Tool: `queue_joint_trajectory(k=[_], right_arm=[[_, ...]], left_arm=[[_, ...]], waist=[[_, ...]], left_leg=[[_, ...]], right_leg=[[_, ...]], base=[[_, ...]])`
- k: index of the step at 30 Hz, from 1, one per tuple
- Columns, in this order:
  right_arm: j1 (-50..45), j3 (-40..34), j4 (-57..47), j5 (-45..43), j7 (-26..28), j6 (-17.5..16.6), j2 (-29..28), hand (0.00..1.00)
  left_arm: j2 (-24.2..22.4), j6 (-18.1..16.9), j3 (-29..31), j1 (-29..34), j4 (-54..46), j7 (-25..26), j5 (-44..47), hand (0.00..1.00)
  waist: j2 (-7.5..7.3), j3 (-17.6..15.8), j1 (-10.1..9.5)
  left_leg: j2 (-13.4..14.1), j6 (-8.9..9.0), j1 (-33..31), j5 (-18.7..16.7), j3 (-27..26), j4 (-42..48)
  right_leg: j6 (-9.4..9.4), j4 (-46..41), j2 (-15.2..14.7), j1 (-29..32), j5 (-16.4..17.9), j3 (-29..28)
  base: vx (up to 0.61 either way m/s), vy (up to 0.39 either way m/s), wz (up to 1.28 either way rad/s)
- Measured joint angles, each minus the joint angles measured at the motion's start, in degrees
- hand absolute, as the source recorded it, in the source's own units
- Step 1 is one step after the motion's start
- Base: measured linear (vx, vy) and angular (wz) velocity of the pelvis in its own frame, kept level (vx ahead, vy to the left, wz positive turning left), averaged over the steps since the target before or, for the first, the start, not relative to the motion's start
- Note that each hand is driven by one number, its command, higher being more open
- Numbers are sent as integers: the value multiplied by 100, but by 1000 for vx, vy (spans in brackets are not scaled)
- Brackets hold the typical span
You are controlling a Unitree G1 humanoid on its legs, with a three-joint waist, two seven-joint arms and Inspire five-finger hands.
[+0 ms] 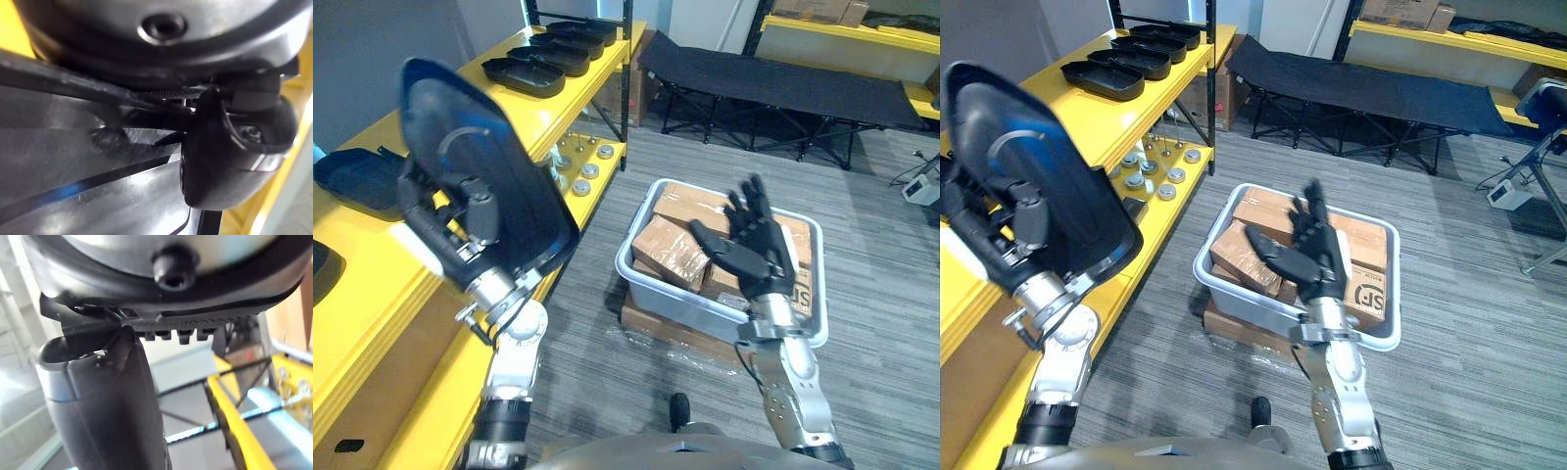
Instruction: Walk over and take three plastic housings, then place them on the shelf
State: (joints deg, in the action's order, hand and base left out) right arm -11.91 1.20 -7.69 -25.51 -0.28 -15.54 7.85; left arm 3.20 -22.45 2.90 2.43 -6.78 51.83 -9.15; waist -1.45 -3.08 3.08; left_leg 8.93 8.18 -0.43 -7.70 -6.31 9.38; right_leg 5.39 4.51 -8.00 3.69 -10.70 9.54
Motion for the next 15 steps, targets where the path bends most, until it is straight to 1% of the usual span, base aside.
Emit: queue_joint_trajectory(k=[2,5,8,11,12,13,15], right_arm=[[-85,-191,9,7,-122,9,-1,100],[-66,-279,7,-7,-136,9,-1,100],[4,-115,8,10,-162,8,-3,100],[242,165,10,67,-313,6,-5,100],[391,242,34,236,-424,4,-7,100],[589,326,113,384,-551,4,-5,100],[819,403,264,494,-699,4,8,100]], left_arm=[[-65,-2,59,193,-273,-54,220,0],[-96,-2,122,347,-586,-365,387,0],[-124,-23,125,537,-1033,-763,430,0],[-125,-93,170,742,-1427,-1205,573,0],[-135,-144,205,825,-1535,-1408,723,0],[-149,-168,273,940,-1658,-1608,898,0],[-207,-173,404,1043,-1679,-1795,946,0]], waist=[[21,-13,-10],[32,-21,-36],[48,-30,-165],[111,-88,-355],[134,-105,-466],[151,-116,-528],[153,-123,-678]], left_leg=[[-8,-3,0,14,39,-12],[-30,-8,-14,56,160,-63],[-49,-36,-121,90,376,-67],[-62,-26,-234,210,661,-127],[-71,-13,-256,276,770,-181],[-71,30,-314,340,890,-195],[-73,49,-313,414,1035,-264]], right_leg=[[-3,0,-11,-25,3,43],[-5,4,-40,-94,33,184],[-31,34,-64,-137,112,397],[-39,35,-81,-207,144,708],[-43,34,-88,-216,153,827],[-35,33,-86,-230,147,939],[-41,31,-84,-293,143,1100]], base=[[-17,5,9],[-56,-4,22],[-65,-16,38],[-44,-40,52],[-9,-33,50],[-3,-30,48],[5,-22,42]])
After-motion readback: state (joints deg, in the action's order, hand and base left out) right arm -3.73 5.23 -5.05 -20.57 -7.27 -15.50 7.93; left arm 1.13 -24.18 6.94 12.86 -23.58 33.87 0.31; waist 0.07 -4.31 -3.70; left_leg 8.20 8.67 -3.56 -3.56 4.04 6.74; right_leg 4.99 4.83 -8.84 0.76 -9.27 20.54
